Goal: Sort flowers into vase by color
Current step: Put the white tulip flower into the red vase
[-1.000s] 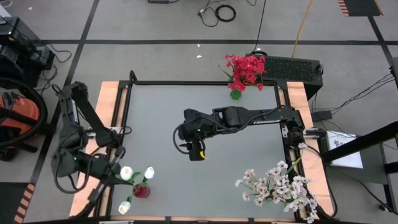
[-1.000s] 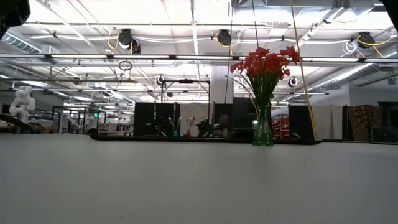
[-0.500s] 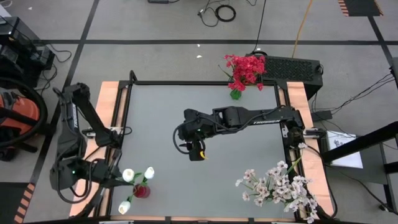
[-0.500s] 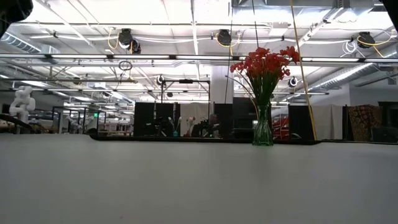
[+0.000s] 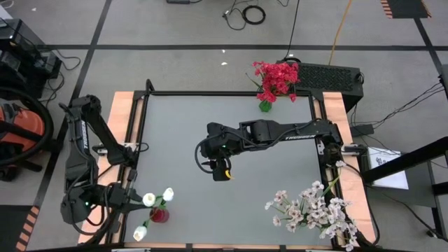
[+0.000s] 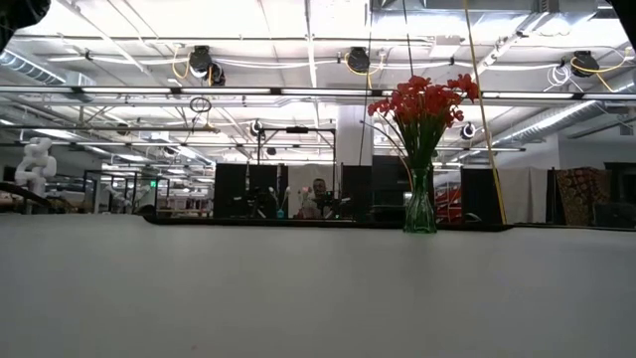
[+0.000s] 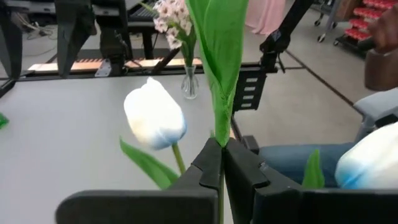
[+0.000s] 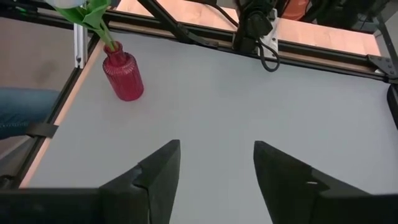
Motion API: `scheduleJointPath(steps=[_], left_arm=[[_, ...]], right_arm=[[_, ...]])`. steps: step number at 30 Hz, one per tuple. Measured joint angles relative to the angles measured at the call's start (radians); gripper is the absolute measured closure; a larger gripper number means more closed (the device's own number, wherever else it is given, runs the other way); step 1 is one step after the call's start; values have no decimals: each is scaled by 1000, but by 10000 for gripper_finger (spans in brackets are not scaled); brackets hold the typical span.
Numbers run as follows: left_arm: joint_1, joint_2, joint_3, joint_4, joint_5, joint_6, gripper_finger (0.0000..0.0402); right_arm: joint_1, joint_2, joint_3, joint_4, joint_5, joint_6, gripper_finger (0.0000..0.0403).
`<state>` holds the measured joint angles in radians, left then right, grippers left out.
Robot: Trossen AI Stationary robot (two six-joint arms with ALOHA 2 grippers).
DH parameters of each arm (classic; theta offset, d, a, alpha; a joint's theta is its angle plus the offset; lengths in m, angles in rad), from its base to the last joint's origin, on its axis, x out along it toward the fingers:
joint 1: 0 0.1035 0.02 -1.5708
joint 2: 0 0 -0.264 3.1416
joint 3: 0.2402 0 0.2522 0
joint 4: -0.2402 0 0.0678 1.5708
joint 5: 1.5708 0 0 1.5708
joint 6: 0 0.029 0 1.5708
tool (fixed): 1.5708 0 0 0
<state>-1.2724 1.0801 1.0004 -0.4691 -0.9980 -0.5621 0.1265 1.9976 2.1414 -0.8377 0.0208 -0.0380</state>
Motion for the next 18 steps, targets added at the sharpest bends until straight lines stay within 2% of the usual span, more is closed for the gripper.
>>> scheduleJointPath(steps=[7,14,18], left_arm=[[0,-2,0,-30,2,-5,333],[0,-41,0,-186,83,-82,244],[0,-86,0,-267,144,-88,207]], right_arm=[[0,0,0,1,0,0,206],[0,0,0,-14,0,0,206],[0,0,0,-28,0,4,206]])
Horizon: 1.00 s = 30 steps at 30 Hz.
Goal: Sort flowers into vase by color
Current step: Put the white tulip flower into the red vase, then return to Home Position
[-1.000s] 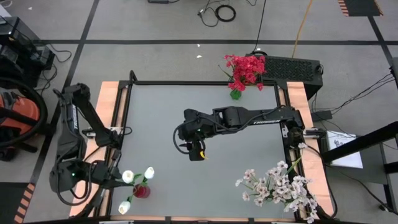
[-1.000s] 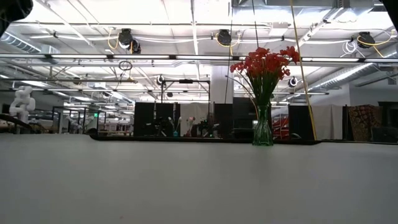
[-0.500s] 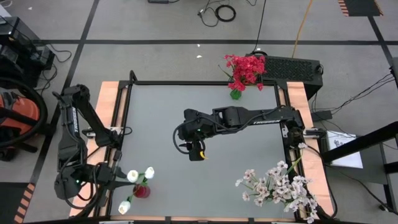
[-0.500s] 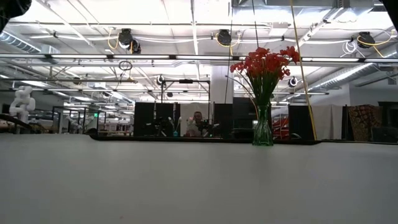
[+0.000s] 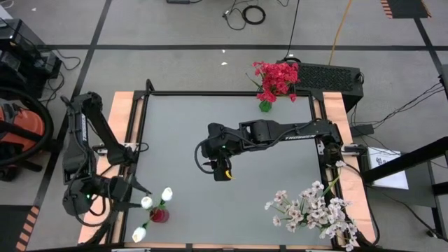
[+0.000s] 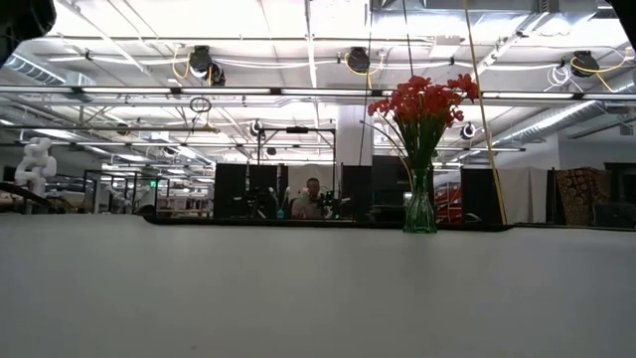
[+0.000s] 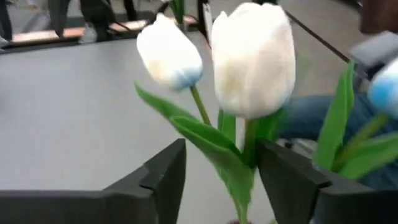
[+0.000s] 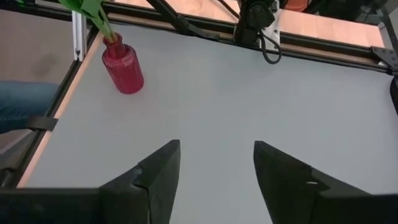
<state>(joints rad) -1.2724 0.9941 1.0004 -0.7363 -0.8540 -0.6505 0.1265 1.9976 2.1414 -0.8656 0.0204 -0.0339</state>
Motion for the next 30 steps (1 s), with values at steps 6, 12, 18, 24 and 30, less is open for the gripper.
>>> scheduleJointPath(steps=[6,12,18,24,30], left_arm=[[0,-123,1,-116,114,1,186],[0,-268,1,-296,72,12,185],[0,-431,1,-314,-234,184,208],[0,-572,-1,-231,-361,325,298],[3,-604,-166,198,-398,628,393]], right_arm=[[0,0,0,-17,-28,-18,206],[-1,-7,-1,-20,-53,-105,207],[-42,-59,-1,12,-78,-240,239],[-142,-76,-1,10,-290,-322,340],[-202,-76,-1,26,-367,-403,393]])
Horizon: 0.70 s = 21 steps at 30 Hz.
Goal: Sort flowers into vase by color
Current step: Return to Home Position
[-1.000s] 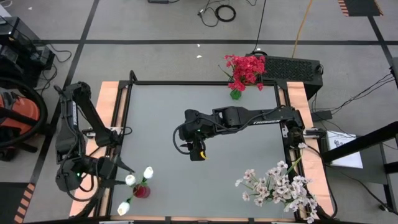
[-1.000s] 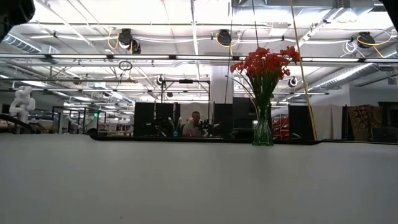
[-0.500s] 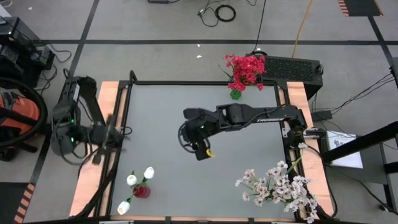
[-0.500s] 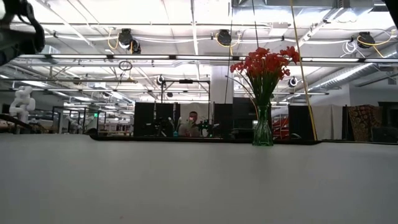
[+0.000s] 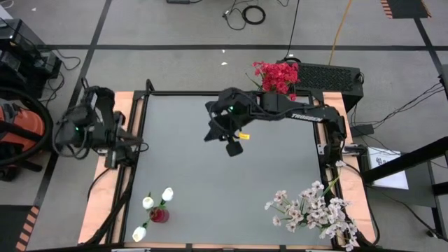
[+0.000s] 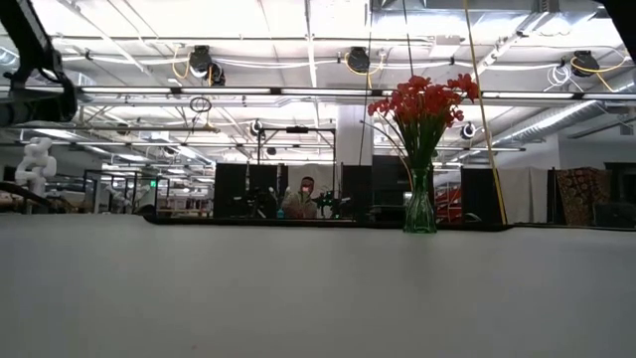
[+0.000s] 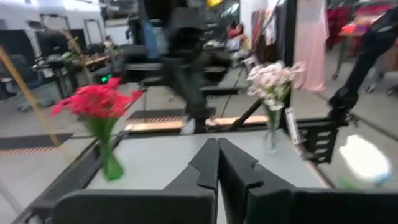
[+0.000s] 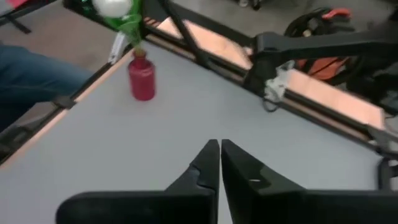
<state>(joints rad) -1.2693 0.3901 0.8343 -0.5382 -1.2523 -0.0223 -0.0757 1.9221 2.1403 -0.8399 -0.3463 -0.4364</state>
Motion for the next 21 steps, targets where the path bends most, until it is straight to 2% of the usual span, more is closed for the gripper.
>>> scheduleJointPath(steps=[4,6,8,12,16,21], left_arm=[[33,14,-163,385,51,189,392],[67,17,-241,529,107,233,391],[114,21,-311,639,185,246,391],[232,37,-405,804,273,321,391],[367,31,-415,878,435,372,393],[526,26,-415,801,592,314,398]], right_arm=[[-12,0,-3,34,-7,-24,401],[-11,-2,-36,68,-45,-36,401],[-14,-3,-81,76,-82,-40,402],[-27,1,-190,154,-131,-35,402],[-26,0,-325,334,-135,-11,402],[-26,1,-501,623,-132,23,402]])
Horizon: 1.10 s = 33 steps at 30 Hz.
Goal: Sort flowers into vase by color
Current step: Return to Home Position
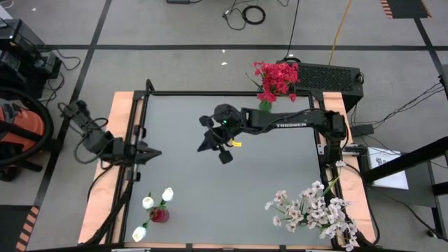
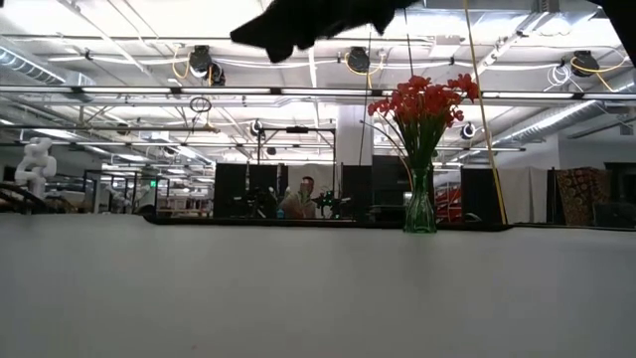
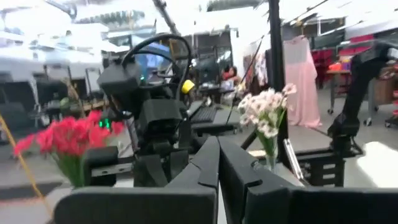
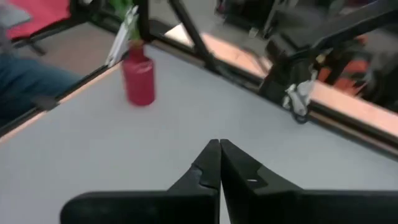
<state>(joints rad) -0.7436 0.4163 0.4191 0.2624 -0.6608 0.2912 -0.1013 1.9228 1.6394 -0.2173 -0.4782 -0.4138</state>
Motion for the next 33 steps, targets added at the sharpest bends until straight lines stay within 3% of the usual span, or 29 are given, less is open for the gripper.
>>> scheduleJointPath(steps=[5,9,14,19,27,33], left_arm=[[148,12,-39,-63,161,-102,398],[264,17,-108,-23,216,-152,399],[400,19,-210,90,412,-192,399],[513,23,-255,122,568,-259,399],[582,22,-261,121,628,-256,400],[646,22,-283,136,683,-255,400]], right_arm=[[-2,0,-166,304,67,75,403],[-11,0,-206,352,95,127,403],[-10,-12,-291,366,112,176,403],[11,-179,-475,398,146,278,403],[190,-513,-791,443,508,391,403],[296,-658,-927,467,606,454,403]])
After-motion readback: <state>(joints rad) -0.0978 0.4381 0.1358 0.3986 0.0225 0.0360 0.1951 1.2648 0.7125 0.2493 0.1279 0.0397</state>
